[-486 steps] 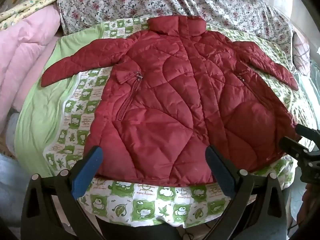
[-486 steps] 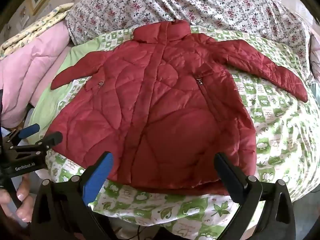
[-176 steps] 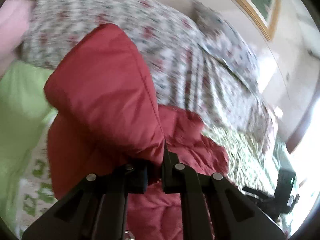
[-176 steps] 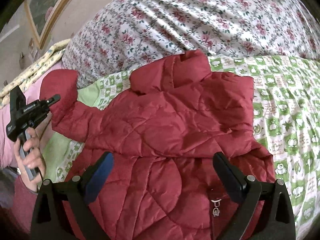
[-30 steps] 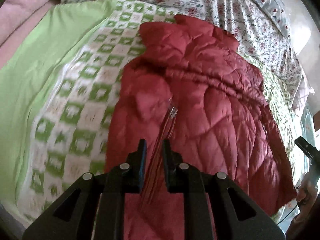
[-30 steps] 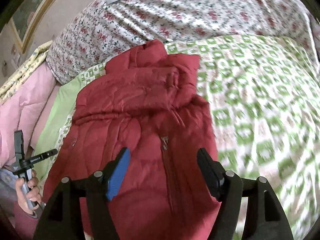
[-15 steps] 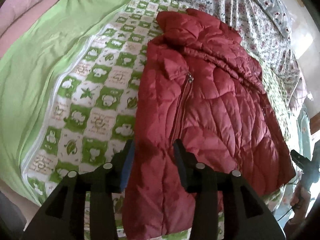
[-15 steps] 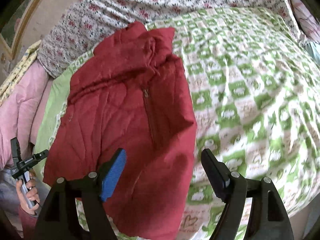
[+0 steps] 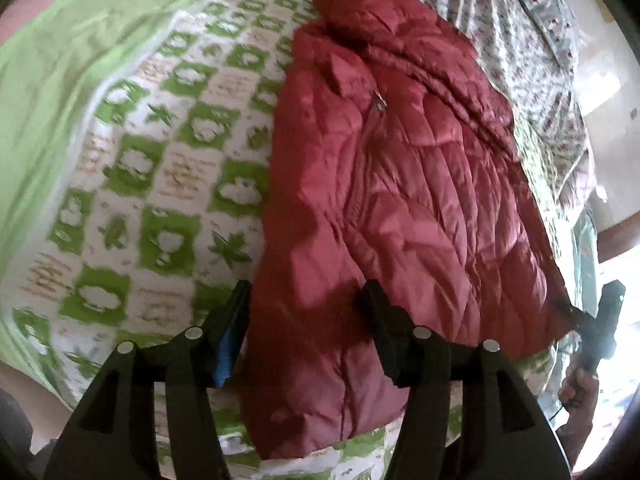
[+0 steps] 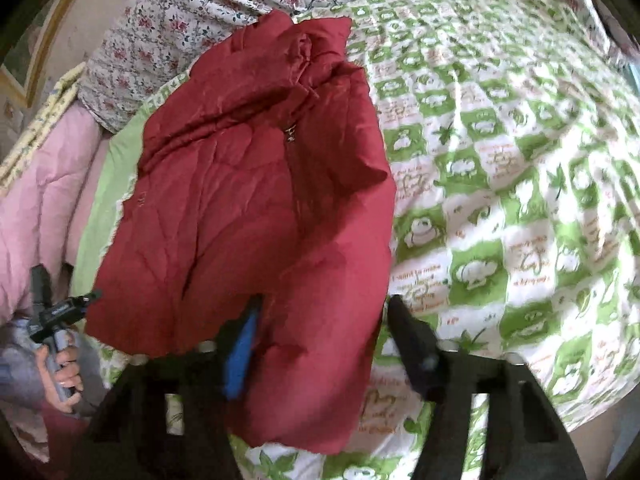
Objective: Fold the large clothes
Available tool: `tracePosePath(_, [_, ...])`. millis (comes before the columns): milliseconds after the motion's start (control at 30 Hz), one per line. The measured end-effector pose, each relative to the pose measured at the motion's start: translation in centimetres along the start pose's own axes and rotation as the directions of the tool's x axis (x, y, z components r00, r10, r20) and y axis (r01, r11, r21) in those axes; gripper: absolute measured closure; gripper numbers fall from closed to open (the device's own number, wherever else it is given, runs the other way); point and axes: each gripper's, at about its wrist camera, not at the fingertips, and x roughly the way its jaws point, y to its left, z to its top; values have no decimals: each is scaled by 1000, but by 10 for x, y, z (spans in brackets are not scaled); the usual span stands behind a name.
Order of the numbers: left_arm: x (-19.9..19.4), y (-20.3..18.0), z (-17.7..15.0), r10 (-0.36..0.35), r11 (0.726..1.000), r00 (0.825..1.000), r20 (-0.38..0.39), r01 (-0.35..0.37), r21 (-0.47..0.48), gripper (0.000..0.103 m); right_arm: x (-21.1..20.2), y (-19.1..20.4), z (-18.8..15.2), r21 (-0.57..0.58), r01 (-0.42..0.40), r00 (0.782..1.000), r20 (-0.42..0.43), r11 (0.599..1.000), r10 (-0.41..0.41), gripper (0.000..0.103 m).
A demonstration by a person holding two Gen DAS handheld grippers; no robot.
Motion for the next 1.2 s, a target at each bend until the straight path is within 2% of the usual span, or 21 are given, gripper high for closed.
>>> tracePosePath(167, [6, -11, -8, 23, 999, 1000, -10, -23, 42, 45, 0, 1, -4, 10, -26, 1000, 8, 1000, 26, 49])
tracePosePath(400, [11, -15, -15, -1, 998, 1000, -21, 2, 66, 39, 10, -4, -8, 59, -87, 996, -8, 994, 88, 47])
tracePosePath(500, [11, -17, -17, -4, 996, 1000, -12, 5, 89, 40, 9, -6, -12, 65, -122, 993, 7, 990, 122, 53])
tracePosePath(567, [10, -20, -18, -13, 994, 1000, -12, 14, 105, 52, 8, -7, -14, 69, -139, 990, 15, 988, 138, 61])
tracePosePath(633, [9, -20, -18, -43, 993, 999, -10, 44, 105, 70, 6, -7, -16, 67, -160, 987, 22, 985, 159, 66])
tracePosePath(733, [1, -23, -20, -47, 991, 999, 12, 45, 124, 81, 0, -7, -17, 65, -180, 983, 37, 982, 178, 73])
tracePosePath(833, [-10, -30, -24, -41, 987, 998, 36, 35, 156, 85, -6, -7, -19, 69, -214, 976, 58, 974, 210, 76])
tracePosePath(967, [-29, -34, -28, -82, 982, 995, 64, 70, 178, 86, -18, -9, -22, 64, -263, 962, 86, 963, 257, 79])
tracePosePath(1133, [-55, -34, -18, -156, 972, 981, 112, 133, 192, 86, -35, -8, -21, 56, -353, 930, 132, 934, 343, 80])
tracePosePath(1200, [-62, -36, -10, -164, 972, 977, 137, 137, 191, 86, -43, -6, -15, 50, -380, 916, 158, 924, 368, 80])
